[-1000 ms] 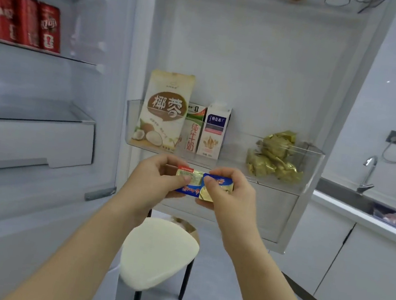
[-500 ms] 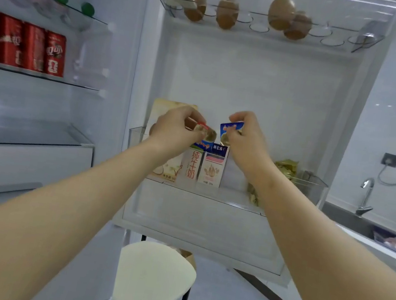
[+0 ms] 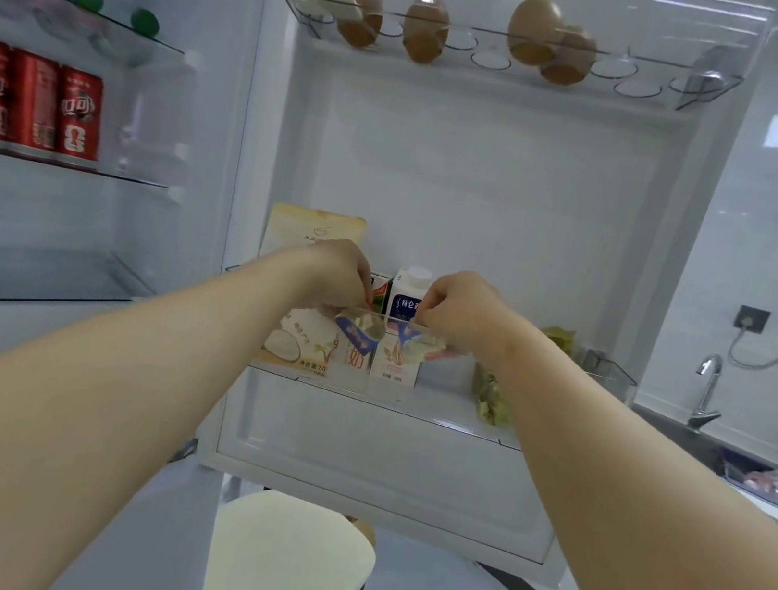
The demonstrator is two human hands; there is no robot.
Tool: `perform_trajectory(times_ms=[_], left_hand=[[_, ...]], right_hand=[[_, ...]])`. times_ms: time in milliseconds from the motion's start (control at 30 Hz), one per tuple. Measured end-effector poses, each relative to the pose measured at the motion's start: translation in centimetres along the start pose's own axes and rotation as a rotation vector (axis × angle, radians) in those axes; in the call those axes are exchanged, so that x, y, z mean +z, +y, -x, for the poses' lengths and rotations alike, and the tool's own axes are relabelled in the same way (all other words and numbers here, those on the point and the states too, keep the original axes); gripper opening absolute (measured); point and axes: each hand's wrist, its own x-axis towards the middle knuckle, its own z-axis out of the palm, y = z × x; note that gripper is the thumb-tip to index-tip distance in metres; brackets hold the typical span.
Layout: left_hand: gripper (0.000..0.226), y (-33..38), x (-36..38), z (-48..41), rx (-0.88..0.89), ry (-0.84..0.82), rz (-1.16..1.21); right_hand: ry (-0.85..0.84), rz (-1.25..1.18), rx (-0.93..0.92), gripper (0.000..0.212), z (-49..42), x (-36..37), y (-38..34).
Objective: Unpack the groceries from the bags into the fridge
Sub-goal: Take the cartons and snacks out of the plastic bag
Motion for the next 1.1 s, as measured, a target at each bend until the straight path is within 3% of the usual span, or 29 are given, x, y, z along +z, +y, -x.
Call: perform_trajectory(times_ms=[67, 167, 433, 600, 767, 933, 1100], left_hand=[[0.010, 0.0, -0.4, -0.2, -0.038, -0.065, -0.046], [0.020, 0.1, -0.7, -1.1, -0.085, -0.163, -0.111], [0.035, -0.3, -0.9, -2.4, -0.238, -0.366, -0.179], [0.047, -0.9, -0.8, -3.0, -0.295, -0.445, -0.160], [0.044, -1.0, -0.7, -3.1, -0.330, -0.404, -0.232], [0.039, -1.2, -0.4, -3.1, -0.383, -0.387, -0.203], [0.008, -0.6, -0.6, -2.1, -0.431, -0.396, -0.142]], right_hand=[[-0.071, 0.077, 0.022, 0.010, -0.3, -0.1, -0.3], [-0.191, 0.070, 0.112, 0.024, -0.7, -0.4, -0.6], [-0.499, -0.276, 0.399, 0.024, -0.9, -0.6, -0.8], [-0.612, -0.273, 0.384, 0.032, -0.9, -0.2, -0.1], [-0.692, -0.273, 0.394, 0.033, -1.2, 0.3, 0.4], [-0.656, -0.262, 0.427, 0.027, -1.7, 0.3, 0.8], [-0.603, -0.178, 0.367, 0.031, -1.9, 0.5, 1.1]])
